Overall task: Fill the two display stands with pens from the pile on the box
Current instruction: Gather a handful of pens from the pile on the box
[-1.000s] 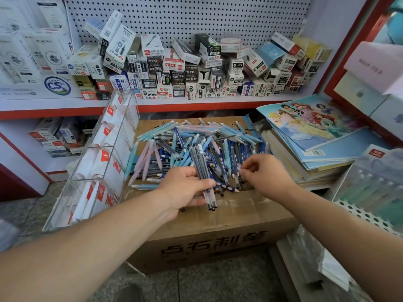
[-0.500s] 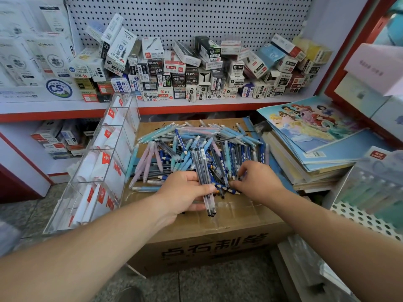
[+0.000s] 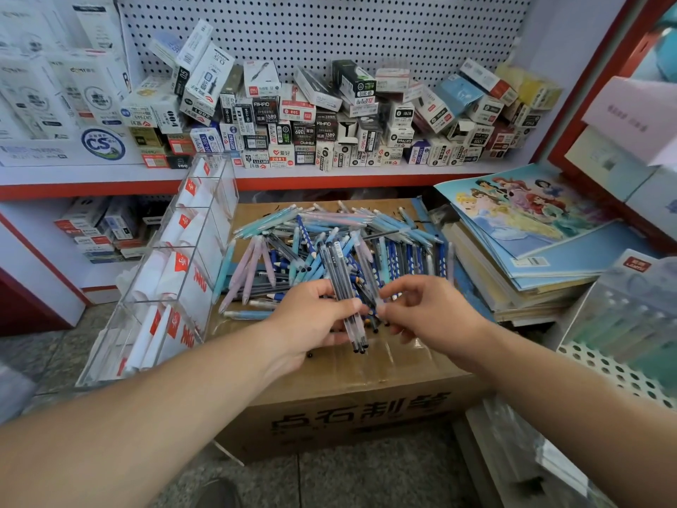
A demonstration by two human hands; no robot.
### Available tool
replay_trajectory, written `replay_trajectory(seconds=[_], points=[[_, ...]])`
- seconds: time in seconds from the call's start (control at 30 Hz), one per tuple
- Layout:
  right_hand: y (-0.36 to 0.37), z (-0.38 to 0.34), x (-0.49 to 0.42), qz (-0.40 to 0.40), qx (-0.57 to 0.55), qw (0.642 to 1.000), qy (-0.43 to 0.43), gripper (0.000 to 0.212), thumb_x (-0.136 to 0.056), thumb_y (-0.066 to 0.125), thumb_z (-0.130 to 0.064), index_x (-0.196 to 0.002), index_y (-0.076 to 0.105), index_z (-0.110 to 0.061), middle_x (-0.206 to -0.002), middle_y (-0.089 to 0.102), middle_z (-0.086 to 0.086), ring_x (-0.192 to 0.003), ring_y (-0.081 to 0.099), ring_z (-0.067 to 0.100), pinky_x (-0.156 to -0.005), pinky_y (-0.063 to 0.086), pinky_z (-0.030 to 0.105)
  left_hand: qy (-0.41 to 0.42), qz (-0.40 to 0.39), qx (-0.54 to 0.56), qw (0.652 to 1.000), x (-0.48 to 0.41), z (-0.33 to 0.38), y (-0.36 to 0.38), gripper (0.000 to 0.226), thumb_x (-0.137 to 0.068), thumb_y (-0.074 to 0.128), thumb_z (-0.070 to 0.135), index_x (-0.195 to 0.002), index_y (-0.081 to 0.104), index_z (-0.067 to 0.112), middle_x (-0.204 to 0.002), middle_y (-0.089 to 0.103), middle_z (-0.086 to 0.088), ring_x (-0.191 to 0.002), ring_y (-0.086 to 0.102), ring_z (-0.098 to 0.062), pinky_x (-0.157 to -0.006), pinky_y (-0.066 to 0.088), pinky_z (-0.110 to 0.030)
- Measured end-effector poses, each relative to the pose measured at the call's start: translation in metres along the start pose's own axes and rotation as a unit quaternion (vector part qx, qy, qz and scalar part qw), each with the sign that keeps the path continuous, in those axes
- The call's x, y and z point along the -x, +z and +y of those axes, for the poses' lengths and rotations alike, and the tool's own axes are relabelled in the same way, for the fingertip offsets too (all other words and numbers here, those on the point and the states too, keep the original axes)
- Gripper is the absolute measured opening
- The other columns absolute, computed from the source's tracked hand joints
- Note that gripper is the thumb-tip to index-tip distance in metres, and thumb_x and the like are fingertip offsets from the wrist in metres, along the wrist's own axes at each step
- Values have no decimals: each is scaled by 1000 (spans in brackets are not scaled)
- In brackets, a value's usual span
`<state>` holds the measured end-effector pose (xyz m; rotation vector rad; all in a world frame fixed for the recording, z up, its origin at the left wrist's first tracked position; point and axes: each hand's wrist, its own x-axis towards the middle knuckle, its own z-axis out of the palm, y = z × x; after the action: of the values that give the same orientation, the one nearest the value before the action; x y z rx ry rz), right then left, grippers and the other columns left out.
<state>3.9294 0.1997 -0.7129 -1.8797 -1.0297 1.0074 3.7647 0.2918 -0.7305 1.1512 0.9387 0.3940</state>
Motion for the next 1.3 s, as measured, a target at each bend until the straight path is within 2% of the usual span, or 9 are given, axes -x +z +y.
replay_trajectory(seconds=[0.23,0.4,0.57,0.67,0.77,0.83,0.97,1.13,1.3], points=[[20,-5,6,-37,-6,998,-40,12,-91,76,-9,-100,68,-9,-69,71,9,-61,67,16,-57,58,26,24,32,-10,999,2,-3,-2,17,-94,72,10,-111,69,10,-101,78,-13,-89,77,-25,-65,59,-29],[27,-4,0,-50,23,997,-63,15,-88,79,-10,-94,65,-9,-73,73,16,-60,67,17,-58,58,29,23,34,-26,999,0,-6,-9,18,-90,76,8,-107,70,7,-96,79,-14,-89,77,-30,-85,63,-47],[28,-2,-4,-76,40,994,-62,19,-87,81,-18,-96,65,-12,-77,75,14,-64,71,18,-58,58,29,7,32,-23,999,0,-4,-13,19,-89,75,3,-108,71,7,-92,79,-13,-78,76,-22,-67,63,-32],[21,-6,-11,-28,82,994,-60,17,-92,75,-29,-91,68,-14,-77,75,7,-65,70,16,-52,52,22,5,34,-24,999,-1,-3,-13,22,-87,78,2,-108,71,8,-98,79,-13,-81,76,-22,-66,62,-31],[8,-1,-29,96,152,983,-44,20,-92,74,-33,-85,66,-16,-73,71,4,-66,69,18,-60,59,36,5,35,-21,999,0,-1,-14,21,-86,78,1,-105,71,9,-99,79,-13,-78,75,-18,-63,61,-31],[5,4,-39,134,160,978,-9,29,-88,78,-40,-83,66,-14,-68,72,3,-64,69,20,-65,62,41,7,36,-26,999,0,-1,-15,22,-86,79,2,-105,70,9,-98,79,-12,-78,75,-17,-66,63,-33],[14,7,-49,140,202,969,19,39,-82,81,-48,-80,62,-13,-70,69,4,-66,66,19,-58,54,33,12,35,-51,998,1,-2,-18,22,-86,80,5,-106,71,11,-98,79,-11,-92,77,-25,-86,63,-47],[17,2,-56,128,214,967,56,31,-83,84,-36,-82,65,-12,-72,72,8,-70,70,22,-69,62,41,10,29,-57,998,4,-3,-22,23,-87,79,5,-106,69,11,-96,79,-12,-83,76,-20,-77,64,-38],[10,5,-50,100,160,981,52,20,-86,82,-27,-90,67,-14,-73,72,8,-60,66,18,-63,61,37,16,33,-63,997,3,-1,-21,22,-87,80,6,-105,70,12,-96,79,-10,-97,76,-28,-90,61,-51]])
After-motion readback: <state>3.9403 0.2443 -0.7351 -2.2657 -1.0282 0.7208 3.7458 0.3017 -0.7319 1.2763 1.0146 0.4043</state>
